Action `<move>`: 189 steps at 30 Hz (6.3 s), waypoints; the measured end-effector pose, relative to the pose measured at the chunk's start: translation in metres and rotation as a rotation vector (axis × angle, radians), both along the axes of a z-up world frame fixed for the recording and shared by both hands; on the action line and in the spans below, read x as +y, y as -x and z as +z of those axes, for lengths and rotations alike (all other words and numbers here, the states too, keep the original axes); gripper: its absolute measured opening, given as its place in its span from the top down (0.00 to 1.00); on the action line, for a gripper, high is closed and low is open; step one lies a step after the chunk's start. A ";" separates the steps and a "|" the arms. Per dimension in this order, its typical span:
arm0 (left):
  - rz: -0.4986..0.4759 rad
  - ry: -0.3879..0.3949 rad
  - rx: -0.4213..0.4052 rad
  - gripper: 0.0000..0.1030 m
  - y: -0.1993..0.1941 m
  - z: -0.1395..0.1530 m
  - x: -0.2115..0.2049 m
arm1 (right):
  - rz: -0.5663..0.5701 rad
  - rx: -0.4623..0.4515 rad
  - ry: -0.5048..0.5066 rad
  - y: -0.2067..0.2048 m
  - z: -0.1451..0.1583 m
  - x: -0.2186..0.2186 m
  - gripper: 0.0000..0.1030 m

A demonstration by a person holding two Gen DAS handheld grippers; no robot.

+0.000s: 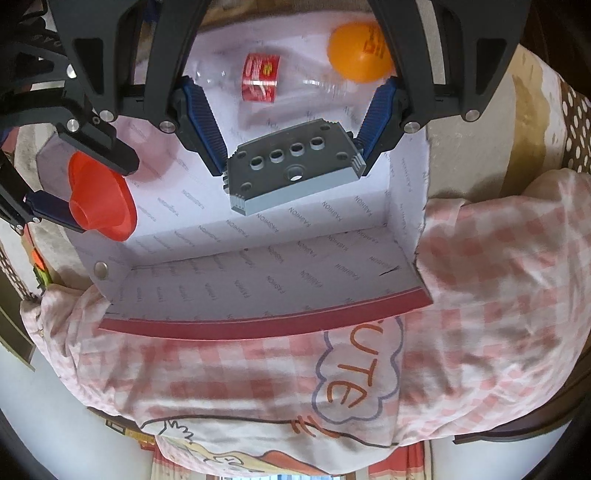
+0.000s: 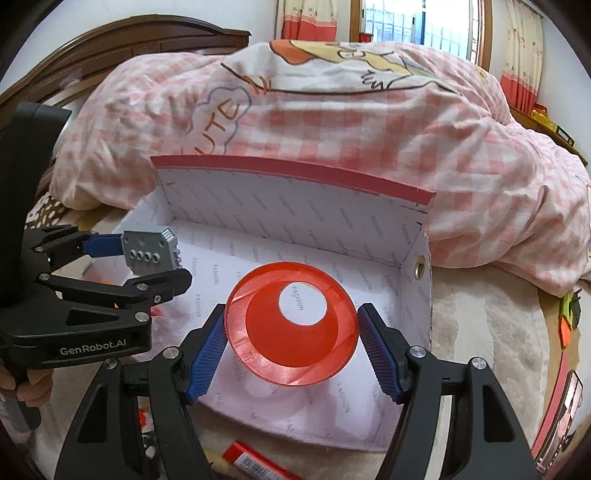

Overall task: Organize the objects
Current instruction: 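Carry the grey plate and orange funnel up over the red box, then open the left gripper to release the grey plate while the right gripper releases the funnel into the box, then withdraw both grippers from the box toward the remaining toys, then grasp the light wooden block with the left gripper while the right gripper grasps the black tape roll, then carry the wooden block and tape roll up over the red box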

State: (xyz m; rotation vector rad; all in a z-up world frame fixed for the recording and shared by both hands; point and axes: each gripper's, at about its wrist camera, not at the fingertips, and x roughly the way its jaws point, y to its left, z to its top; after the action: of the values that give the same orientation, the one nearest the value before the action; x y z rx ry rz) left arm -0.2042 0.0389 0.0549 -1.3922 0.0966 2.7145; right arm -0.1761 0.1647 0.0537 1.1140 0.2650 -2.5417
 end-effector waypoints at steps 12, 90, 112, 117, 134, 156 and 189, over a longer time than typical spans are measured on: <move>0.004 0.025 -0.016 0.32 0.019 -0.016 0.006 | -0.003 -0.031 -0.015 0.018 -0.021 0.001 0.31; 0.061 -0.160 -0.132 0.23 -0.104 -0.024 -0.007 | -0.065 -0.002 0.113 -0.130 -0.014 0.046 0.25; 0.075 -0.077 -0.116 0.23 -0.095 -0.040 0.015 | -0.067 -0.012 0.134 -0.132 -0.023 0.054 0.25; 0.060 -0.091 -0.113 0.25 -0.098 -0.038 0.009 | -0.064 -0.018 0.127 -0.135 -0.023 0.054 0.25; 0.012 -0.118 -0.069 0.25 -0.114 -0.023 -0.006 | -0.107 -0.081 0.066 -0.136 -0.047 0.060 0.25; -0.033 -0.105 -0.020 0.25 -0.124 -0.001 -0.003 | -0.043 -0.030 0.141 -0.150 -0.016 0.049 0.51; -0.016 -0.073 0.065 0.25 -0.045 0.025 -0.004 | 0.016 0.068 0.104 -0.071 0.028 0.015 0.51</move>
State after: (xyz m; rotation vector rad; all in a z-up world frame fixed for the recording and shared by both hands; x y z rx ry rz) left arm -0.1589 0.0346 0.0803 -1.2795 0.0124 2.7209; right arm -0.1047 0.1795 0.0821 0.9839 0.1568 -2.5506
